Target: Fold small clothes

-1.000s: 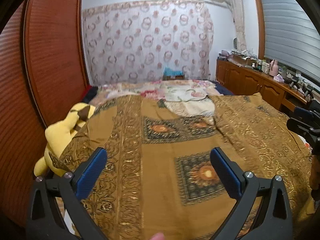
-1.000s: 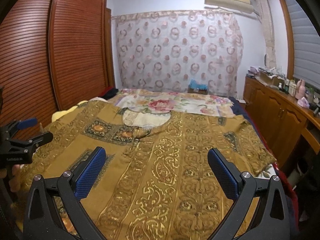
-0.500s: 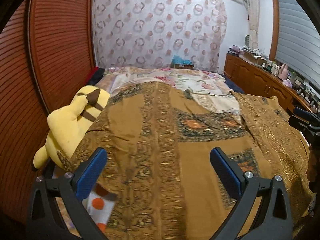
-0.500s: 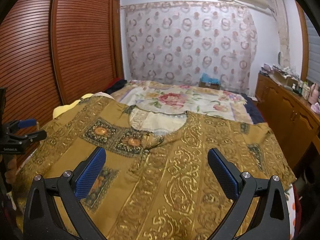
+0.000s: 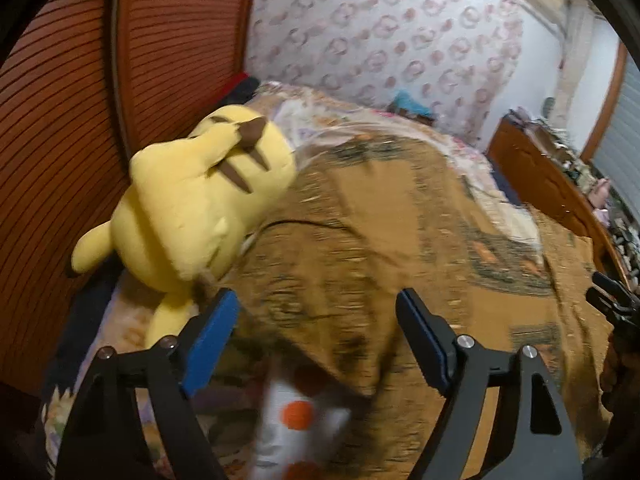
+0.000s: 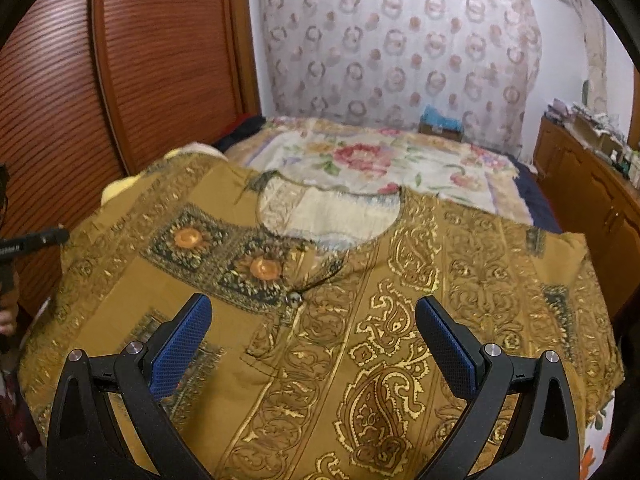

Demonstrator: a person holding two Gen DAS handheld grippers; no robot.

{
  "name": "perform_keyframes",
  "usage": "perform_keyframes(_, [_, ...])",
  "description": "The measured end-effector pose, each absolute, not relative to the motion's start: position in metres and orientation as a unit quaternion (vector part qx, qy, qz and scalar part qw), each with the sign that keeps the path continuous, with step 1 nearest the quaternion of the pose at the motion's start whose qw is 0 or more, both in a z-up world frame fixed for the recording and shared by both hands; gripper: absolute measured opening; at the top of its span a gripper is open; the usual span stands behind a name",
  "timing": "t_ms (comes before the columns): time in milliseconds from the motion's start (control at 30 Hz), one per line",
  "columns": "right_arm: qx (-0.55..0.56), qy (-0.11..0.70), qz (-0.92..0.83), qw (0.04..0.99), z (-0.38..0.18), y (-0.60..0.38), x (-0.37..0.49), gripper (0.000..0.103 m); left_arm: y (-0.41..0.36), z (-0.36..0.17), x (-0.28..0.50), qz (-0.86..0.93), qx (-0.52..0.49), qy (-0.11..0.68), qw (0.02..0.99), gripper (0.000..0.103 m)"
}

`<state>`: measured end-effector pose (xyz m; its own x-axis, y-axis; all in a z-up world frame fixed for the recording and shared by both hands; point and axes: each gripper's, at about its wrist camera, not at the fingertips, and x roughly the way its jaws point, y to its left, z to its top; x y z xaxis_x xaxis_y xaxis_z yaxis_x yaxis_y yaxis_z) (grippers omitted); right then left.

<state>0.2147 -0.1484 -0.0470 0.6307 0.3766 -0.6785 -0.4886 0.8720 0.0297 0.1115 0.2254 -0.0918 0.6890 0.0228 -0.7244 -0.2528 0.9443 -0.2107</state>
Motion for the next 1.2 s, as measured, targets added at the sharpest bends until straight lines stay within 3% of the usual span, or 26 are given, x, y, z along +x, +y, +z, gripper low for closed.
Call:
perform_keyframes(267, [-0.094,0.386,0.249,0.884,-0.064,-0.143,0.224,0.103,0.244,-0.112,0.102,0.107,-0.168,0.421,0.885,0.081])
perform_keyframes(500, [-0.096,0.391,0.259,0.878,-0.069,-0.139,0.225,0.103,0.260,-0.112,0.104,0.093,-0.227,0.405,0.881,0.080])
perform_keyframes(533, [-0.097,0.391,0.260,0.878,-0.069,-0.139,0.225,0.103,0.261,-0.113,0.106,0.087,-0.233,0.405,0.880,0.064])
perform_keyframes(567, [-0.096,0.391,0.261,0.877,-0.068,-0.138,0.225,0.103,0.263,-0.113,0.108,0.085,-0.240,0.408,0.877,0.035])
perform_keyframes(667, [-0.093,0.386,0.263,0.879,-0.064,-0.140,0.223,0.103,0.266,-0.111,0.109,0.084,-0.245,0.409,0.875,0.011])
perform_keyframes(767, [-0.086,0.380,0.261,0.883,-0.059,-0.145,0.223,0.103,0.255,-0.097,0.105,0.094,-0.209,0.395,0.890,0.004])
perform_keyframes(967, [-0.080,0.378,0.251,0.888,-0.058,-0.153,0.223,0.103,0.215,-0.037,0.101,0.075,-0.136,0.313,0.937,0.003])
perform_keyframes(1200, [-0.069,0.361,0.231,0.901,-0.045,-0.170,0.222,0.103,0.135,0.004,0.128,-0.051,-0.096,0.290,0.951,0.003])
